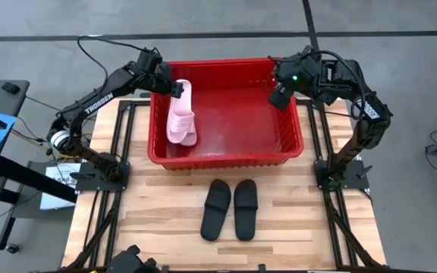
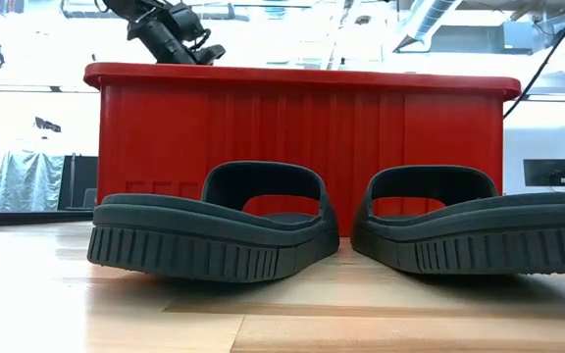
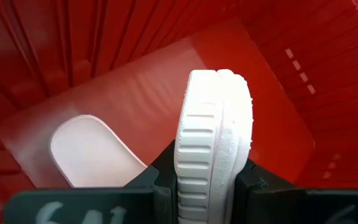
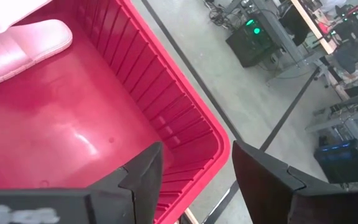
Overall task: Pick and place slides into bin
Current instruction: Put the pink slipper in the red bin
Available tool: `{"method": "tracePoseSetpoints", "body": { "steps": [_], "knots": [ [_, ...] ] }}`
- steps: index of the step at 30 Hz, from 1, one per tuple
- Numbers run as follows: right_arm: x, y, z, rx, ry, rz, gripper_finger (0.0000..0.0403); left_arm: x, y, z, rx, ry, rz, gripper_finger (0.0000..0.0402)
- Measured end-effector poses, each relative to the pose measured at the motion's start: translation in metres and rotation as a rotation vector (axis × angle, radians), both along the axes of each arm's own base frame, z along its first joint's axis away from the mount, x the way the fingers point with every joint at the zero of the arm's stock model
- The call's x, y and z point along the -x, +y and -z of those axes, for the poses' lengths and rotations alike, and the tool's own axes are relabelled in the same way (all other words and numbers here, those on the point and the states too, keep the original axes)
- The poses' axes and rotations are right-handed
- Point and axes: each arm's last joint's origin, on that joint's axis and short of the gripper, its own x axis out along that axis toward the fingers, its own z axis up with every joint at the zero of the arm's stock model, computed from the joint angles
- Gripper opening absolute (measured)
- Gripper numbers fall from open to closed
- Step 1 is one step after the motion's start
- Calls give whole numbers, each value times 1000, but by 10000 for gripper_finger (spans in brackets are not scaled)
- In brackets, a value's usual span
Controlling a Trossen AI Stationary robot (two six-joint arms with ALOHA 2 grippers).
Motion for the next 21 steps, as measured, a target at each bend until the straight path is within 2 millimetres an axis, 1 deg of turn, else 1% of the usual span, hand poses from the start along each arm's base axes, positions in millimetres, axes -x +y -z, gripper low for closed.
{"method": "tracePoseSetpoints", "body": {
  "steps": [6,12,15,21],
  "knots": [
    [0,0,0,0,0,0,184,-2,1,-2,-8,-26,1,53],
    [0,0,0,-1,1,0,185,-10,-1,-8,-33,-105,47,53],
    [0,0,0,0,1,0,187,-14,-1,-11,-90,-121,79,53],
    [0,0,0,0,1,0,185,-13,3,-14,-194,-126,181,53]
  ]
}}
